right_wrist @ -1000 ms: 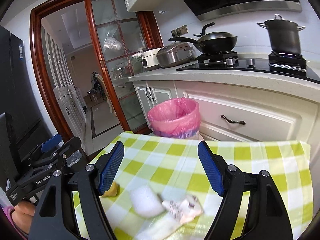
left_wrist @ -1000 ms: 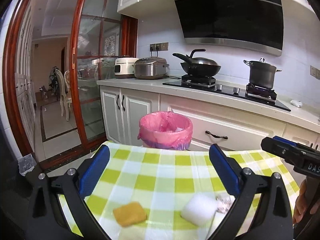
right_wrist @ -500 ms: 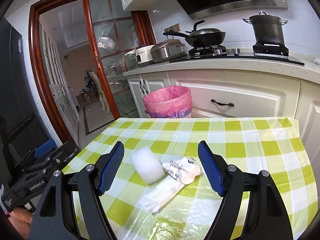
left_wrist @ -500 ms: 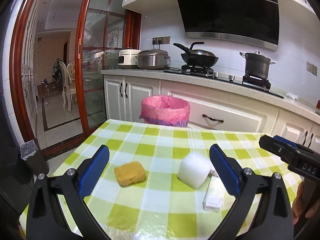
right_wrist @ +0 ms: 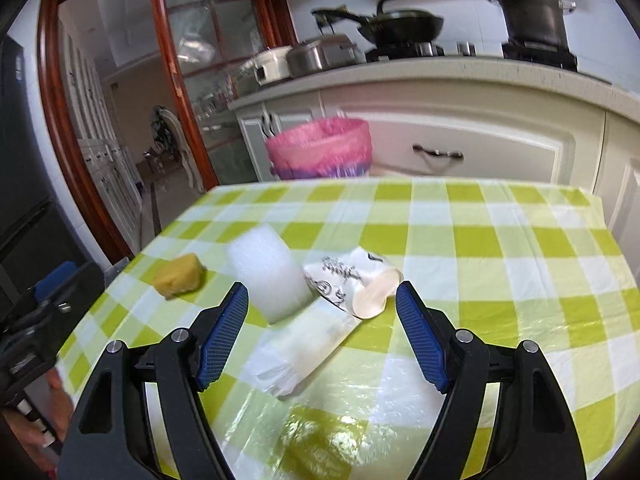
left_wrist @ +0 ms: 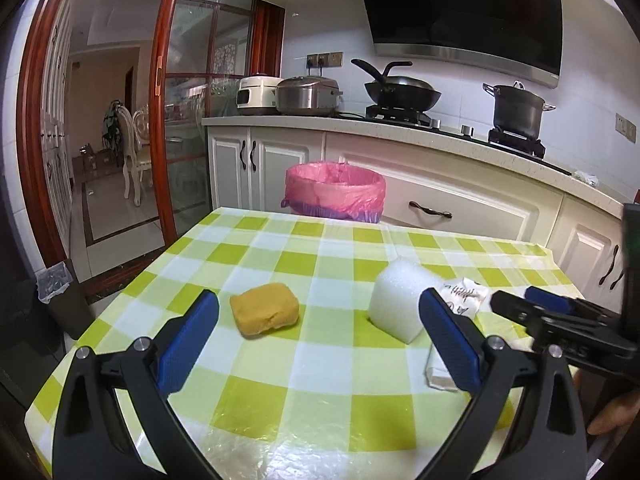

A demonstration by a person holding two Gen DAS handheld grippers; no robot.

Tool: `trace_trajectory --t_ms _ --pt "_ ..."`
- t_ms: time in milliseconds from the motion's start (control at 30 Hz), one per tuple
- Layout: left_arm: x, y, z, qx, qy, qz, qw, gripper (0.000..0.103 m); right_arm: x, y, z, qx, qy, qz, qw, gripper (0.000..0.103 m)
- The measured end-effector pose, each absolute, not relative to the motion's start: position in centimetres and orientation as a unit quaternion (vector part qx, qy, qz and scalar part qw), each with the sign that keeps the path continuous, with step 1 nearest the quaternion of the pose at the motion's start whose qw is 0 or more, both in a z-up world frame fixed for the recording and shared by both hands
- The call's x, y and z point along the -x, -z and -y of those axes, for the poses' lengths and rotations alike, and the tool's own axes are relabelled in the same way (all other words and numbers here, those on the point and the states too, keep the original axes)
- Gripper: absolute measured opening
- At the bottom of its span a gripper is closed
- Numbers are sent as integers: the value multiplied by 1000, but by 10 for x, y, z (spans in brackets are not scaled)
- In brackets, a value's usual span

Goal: Collect trash
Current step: 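Grasp the white folded bag with the right gripper while the left gripper approaches a foam block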

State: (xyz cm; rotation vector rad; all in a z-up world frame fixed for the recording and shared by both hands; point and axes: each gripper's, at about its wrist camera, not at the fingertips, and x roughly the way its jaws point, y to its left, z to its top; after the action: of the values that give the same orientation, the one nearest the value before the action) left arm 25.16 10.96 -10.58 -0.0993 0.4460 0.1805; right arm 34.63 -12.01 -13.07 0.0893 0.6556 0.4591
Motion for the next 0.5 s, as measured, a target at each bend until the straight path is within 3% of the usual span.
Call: trace_trajectory --t_ms 500 --pt "-245 116 -125 54 -90 -229 968 97 -361 171 76 -32 -214 -391 895 69"
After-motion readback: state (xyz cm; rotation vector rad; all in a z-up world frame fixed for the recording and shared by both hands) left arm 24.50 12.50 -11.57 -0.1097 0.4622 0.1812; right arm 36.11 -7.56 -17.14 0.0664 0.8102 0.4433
